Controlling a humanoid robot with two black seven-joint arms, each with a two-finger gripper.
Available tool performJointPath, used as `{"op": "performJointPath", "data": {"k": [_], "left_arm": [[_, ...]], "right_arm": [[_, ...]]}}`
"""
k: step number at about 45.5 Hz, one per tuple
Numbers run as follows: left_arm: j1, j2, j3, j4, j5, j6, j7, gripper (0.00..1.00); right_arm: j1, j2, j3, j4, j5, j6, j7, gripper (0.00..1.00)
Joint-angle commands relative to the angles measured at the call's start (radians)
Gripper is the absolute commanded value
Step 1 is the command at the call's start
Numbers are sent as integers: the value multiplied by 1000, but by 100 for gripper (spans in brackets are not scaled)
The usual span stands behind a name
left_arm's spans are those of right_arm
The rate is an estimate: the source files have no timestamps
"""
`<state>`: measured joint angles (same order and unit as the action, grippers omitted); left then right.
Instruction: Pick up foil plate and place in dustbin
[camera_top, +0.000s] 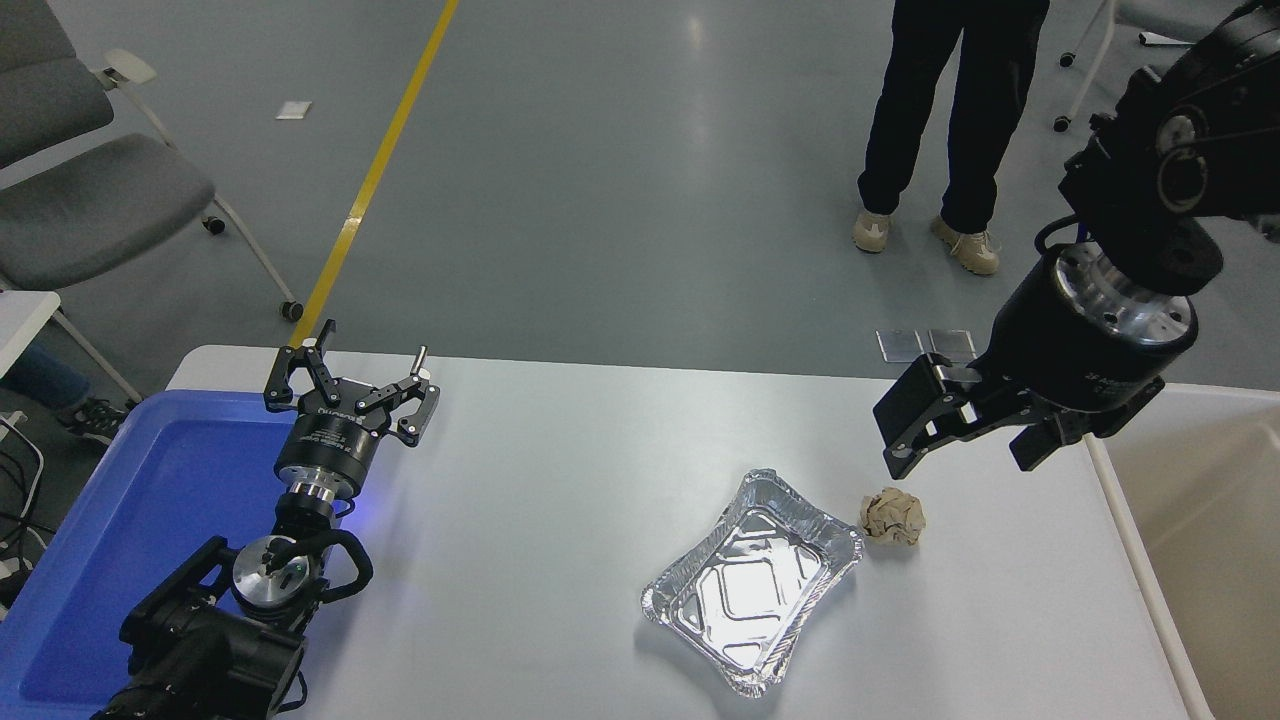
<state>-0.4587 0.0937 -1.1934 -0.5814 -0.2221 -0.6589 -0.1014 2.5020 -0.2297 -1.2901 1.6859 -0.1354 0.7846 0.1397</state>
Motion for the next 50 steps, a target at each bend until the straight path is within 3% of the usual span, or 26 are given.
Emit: {"op": "performJointPath", "data": {"k": [1,33,50], "left_arm": [[0,0,-2,0,0,-1,0,99],[0,1,0,0,-2,-1,0,99],[0,1,0,0,-2,-1,0,99]], "right_arm": [[-11,-4,2,1,0,-2,1,100],[-109,-3,40,-83,-3,-24,1,100],[-316,13,71,-117,25,-255,1,100]]}}
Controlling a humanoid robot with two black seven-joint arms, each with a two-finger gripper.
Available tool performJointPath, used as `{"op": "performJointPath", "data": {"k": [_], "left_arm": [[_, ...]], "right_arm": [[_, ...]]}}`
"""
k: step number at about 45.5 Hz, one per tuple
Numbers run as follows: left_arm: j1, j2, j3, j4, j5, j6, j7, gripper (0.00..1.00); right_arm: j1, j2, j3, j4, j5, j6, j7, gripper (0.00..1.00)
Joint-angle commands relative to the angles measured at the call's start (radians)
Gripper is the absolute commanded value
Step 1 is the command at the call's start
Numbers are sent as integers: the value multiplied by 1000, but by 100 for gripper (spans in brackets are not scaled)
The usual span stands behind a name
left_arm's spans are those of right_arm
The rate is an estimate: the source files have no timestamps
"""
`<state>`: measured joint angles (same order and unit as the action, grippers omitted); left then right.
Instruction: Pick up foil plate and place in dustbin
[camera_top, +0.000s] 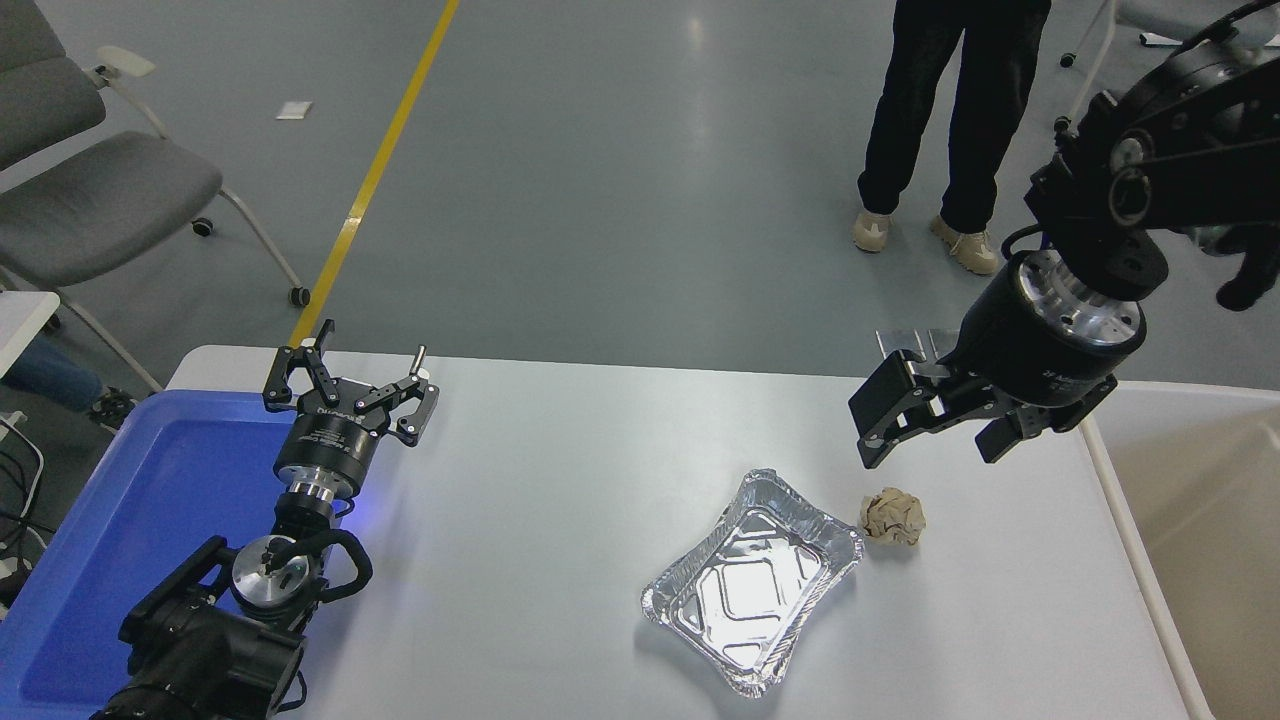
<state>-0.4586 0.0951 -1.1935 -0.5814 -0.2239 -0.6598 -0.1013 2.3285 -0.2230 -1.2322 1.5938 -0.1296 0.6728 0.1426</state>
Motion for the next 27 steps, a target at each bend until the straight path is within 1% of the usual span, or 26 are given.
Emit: {"op": "performJointPath", "data": {"k": [1,9,13,18,27], "left_arm": [[0,0,0,0,0,0,0,99],[0,0,0,0,1,0,0,99],[0,0,0,0,0,0,0,99],[0,0,0,0,0,0,0,99],[0,0,0,0,1,0,0,99]], "right_arm": [[-161,7,13,-26,28,-159,-1,100],[-307,5,22,-41,82,-234,-5,100],[-374,1,48,-43,119,-315,-8,100],[-454,-1,69,-37,254,-438,-11,100],[-535,5,106,-35,395,-527,-18,100]]}}
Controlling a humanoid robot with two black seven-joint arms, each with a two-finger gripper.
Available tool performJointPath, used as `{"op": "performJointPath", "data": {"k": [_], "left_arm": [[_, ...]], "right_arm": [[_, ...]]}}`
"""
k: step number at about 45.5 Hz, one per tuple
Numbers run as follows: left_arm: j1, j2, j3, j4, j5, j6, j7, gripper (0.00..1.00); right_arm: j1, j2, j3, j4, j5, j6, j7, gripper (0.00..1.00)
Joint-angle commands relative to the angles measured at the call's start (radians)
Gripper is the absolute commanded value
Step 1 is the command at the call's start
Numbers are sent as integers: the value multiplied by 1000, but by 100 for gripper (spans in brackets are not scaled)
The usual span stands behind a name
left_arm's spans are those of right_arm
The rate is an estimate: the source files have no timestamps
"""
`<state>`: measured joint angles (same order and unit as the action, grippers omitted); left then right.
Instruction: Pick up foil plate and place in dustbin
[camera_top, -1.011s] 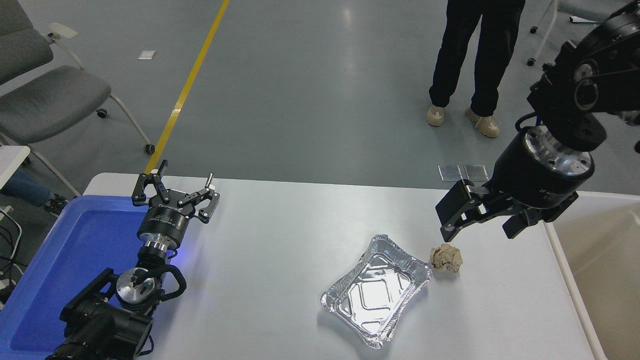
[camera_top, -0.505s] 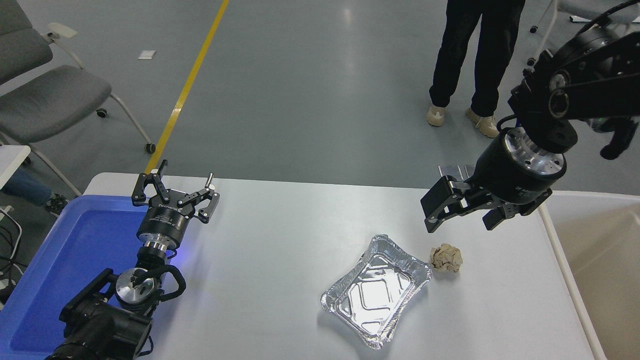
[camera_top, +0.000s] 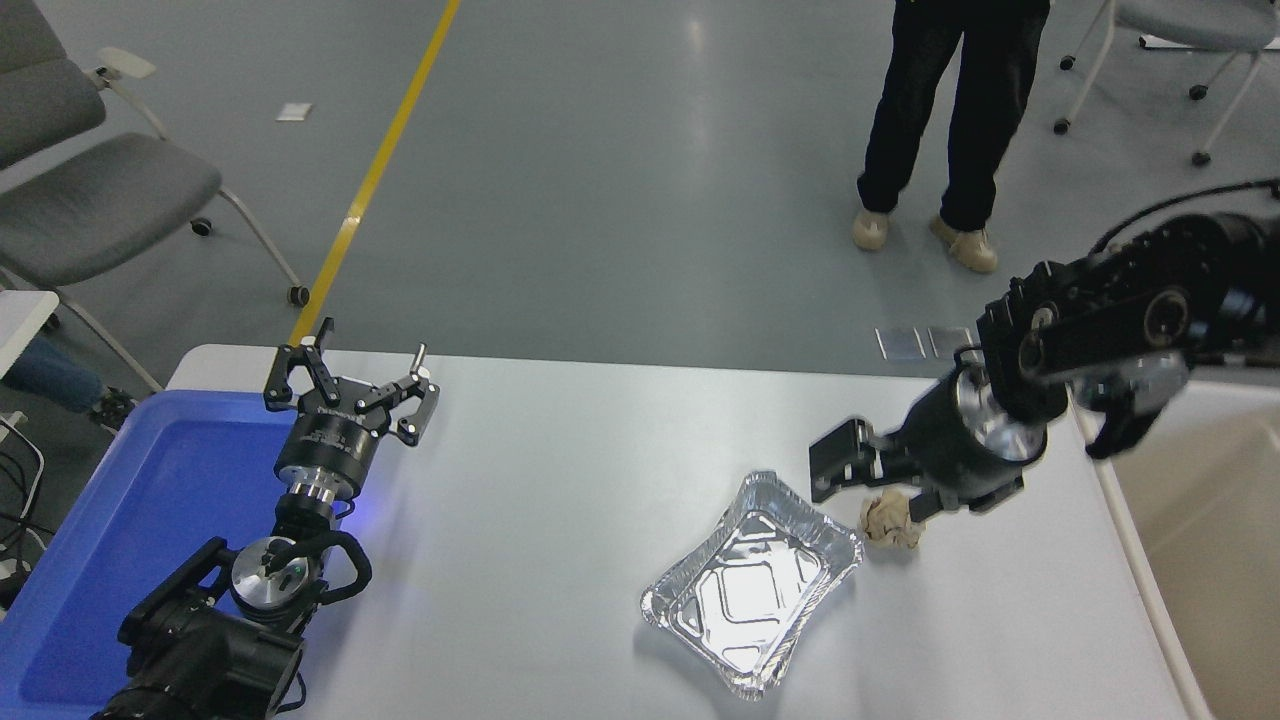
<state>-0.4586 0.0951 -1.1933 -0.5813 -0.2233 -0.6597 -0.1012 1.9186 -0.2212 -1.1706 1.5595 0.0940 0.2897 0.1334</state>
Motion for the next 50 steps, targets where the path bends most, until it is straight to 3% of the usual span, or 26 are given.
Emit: {"op": "performJointPath", "data": {"k": [1,9,31,50], "left_arm": [[0,0,0,0,1,0,0,99],[0,0,0,0,1,0,0,99],[0,0,0,0,1,0,0,99],[0,0,0,0,1,0,0,99]], "right_arm": [[-133,5,49,-1,194,-152,-9,100],[-197,55,55,1,292,-259,-17,100],[-427,94,239,-12,293,-501,-118,100],[-506,111,240,-137,265,-567,-138,100]]}}
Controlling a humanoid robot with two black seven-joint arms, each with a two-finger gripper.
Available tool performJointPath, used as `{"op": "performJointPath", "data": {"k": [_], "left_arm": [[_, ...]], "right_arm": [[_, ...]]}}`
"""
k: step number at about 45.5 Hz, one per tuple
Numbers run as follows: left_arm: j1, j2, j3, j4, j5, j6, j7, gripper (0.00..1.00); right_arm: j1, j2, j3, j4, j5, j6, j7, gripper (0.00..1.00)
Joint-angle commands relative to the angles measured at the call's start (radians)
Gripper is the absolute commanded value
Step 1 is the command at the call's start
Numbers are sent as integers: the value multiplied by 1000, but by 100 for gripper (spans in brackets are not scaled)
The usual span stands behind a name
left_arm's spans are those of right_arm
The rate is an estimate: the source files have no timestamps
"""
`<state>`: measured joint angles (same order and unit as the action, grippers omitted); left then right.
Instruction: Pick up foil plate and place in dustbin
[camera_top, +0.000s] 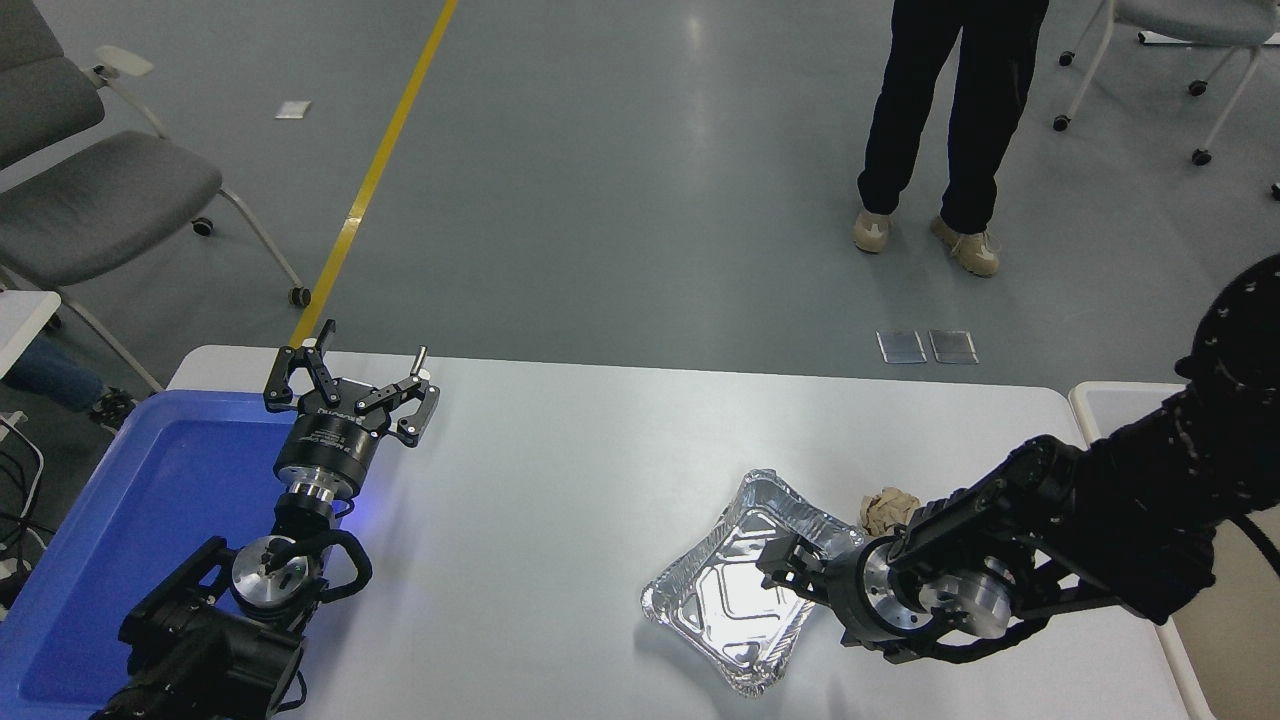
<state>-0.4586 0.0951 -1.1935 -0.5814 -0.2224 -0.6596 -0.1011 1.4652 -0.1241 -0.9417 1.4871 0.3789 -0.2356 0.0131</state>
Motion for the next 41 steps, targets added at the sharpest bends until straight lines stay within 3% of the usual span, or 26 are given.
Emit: {"op": "performJointPath", "data": {"k": [1,34,41], "left_arm": [[0,0,0,0,0,0,0,99],[0,0,0,0,0,0,0,99],[0,0,0,0,0,0,0,99]], "right_arm": [[-55,18,9,-68,-28,-44,-18,100],[-151,101,-17,-180,-75,-83,-18,100],[-149,109,-19,-182,-75,-85,-18,94]]}}
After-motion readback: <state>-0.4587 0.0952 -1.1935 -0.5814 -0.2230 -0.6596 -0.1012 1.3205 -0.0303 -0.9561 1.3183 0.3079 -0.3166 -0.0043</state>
